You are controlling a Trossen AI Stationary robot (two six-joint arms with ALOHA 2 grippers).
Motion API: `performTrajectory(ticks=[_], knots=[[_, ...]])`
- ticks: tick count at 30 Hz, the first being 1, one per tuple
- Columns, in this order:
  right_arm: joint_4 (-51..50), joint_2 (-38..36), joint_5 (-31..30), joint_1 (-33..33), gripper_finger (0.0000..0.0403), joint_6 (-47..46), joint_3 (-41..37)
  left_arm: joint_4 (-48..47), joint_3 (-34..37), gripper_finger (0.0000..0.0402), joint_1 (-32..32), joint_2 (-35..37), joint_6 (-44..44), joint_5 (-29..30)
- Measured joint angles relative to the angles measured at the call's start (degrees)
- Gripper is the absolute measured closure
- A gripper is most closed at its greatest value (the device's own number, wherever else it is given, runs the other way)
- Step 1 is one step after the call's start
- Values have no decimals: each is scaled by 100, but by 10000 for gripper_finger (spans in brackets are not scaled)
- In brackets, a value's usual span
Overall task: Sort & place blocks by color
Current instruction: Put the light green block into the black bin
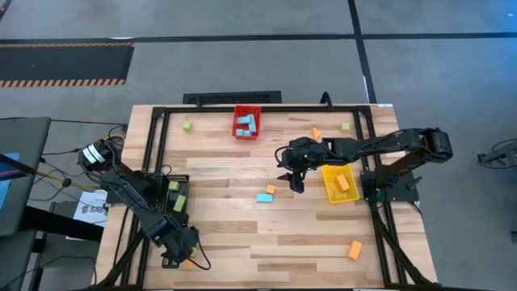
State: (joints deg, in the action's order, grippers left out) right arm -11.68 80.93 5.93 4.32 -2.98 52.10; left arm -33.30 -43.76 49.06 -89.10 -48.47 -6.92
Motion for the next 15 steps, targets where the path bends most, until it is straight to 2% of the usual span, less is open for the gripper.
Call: performTrajectory(ticks=[4,15], knots=[[0,0,0,23,163,8,0,9,6,182,0,0,186,25],[35,2,0,81,163,0,0,31,17,245,-5,-8,542,262]])
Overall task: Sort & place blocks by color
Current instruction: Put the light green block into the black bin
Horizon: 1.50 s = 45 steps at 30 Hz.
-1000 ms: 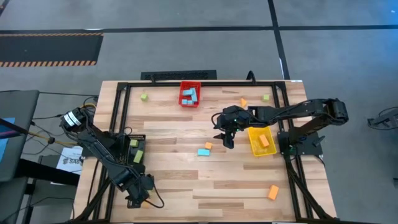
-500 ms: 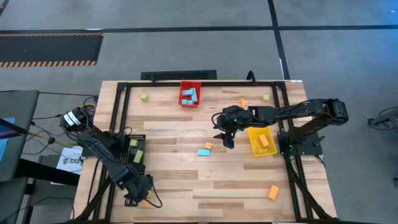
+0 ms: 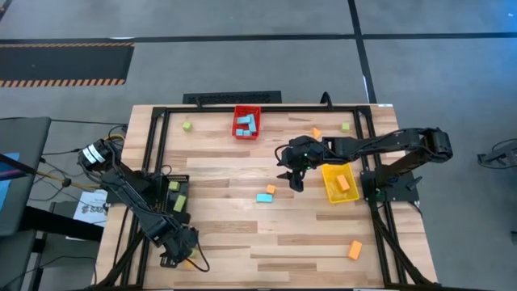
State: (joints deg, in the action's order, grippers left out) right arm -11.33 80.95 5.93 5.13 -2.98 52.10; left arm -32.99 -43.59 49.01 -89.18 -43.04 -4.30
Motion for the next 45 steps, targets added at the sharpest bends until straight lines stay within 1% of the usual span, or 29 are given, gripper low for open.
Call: performTrajectory(ticks=[3,7,11,14,16,18,21,24,28,32,35,37,42,45], knots=[[-2,0,2,0,163,-2,0,30,0,269,-2,-5,84,46],[-6,0,0,2,163,-4,0,50,2,310,-21,-9,161,92],[-9,0,0,0,163,-55,0,-24,2,346,-114,-11,-14,90],[-16,-1,1,1,163,-109,0,-37,2,361,-219,-11,-384,153],[-17,0,1,0,163,-110,0,-44,2,361,-302,-11,-534,97],[-18,0,0,-16,163,-111,0,-58,1,354,-375,-14,-598,-36],[-22,0,2,-22,163,-111,0,-281,-2,330,-481,11,-859,-157],[-44,0,2,-22,163,-112,0,-600,10,297,-604,110,-1059,-287],[-81,0,2,-20,163,-114,0,-715,9,247,-732,408,-1258,-558],[-157,0,2,-22,163,-114,0,-640,7,201,-765,807,-1483,-532],[-160,0,2,-22,163,-114,0,-627,2,176,-765,1011,-1767,-155],[-157,0,2,-22,163,-114,0,-601,0,165,-765,1022,-1969,50],[-153,0,2,-22,163,-114,0,-586,-2,159,-793,801,-2153,83],[-155,0,2,-22,163,-114,0,-346,-2,159,-804,539,-2115,108]])
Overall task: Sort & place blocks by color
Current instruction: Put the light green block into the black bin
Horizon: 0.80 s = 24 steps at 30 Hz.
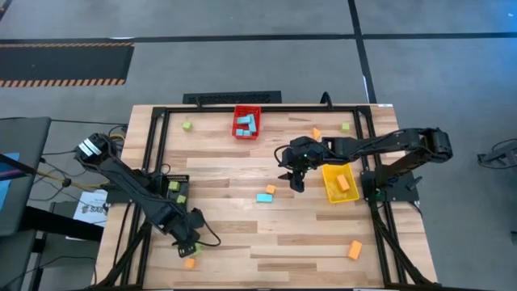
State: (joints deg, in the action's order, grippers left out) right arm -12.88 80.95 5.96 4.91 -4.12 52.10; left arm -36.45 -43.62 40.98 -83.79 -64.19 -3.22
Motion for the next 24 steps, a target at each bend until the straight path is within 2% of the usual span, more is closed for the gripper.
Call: performTrajectory(ticks=[9,12,15,24], knots=[[-7,0,2,-4,163,0,0,302,-4,160,-127,-438,362,-71],[-14,0,1,-27,163,-27,0,299,-4,174,-123,-439,433,-111],[-13,0,2,-42,163,-38,0,272,-4,208,-124,-425,447,-123],[-11,0,0,-39,163,-42,0,259,-20,358,-279,-391,899,-147]])
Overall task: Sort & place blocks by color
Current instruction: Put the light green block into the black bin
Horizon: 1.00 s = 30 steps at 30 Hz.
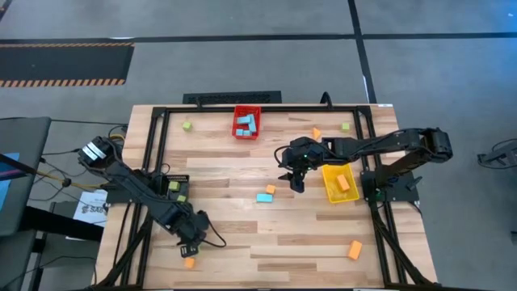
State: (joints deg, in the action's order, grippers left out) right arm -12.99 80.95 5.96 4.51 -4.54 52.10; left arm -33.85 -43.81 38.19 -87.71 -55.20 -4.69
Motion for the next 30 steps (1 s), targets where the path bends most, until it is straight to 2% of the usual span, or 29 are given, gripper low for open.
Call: performTrajectory(ticks=[4,14,18,22,30], knots=[[-2,0,2,-1,163,0,0,-33,12,391,-194,132,274,60],[-43,0,1,0,163,36,0,-632,31,381,-935,1299,1092,804],[-40,0,1,0,163,136,0,-1440,26,386,-1418,1966,1147,1345],[-31,0,0,0,163,194,0,-2441,26,385,-1909,2478,1094,1642],[-110,0,2,97,163,493,0,-3740,24,384,-2412,3164,1093,1436]])
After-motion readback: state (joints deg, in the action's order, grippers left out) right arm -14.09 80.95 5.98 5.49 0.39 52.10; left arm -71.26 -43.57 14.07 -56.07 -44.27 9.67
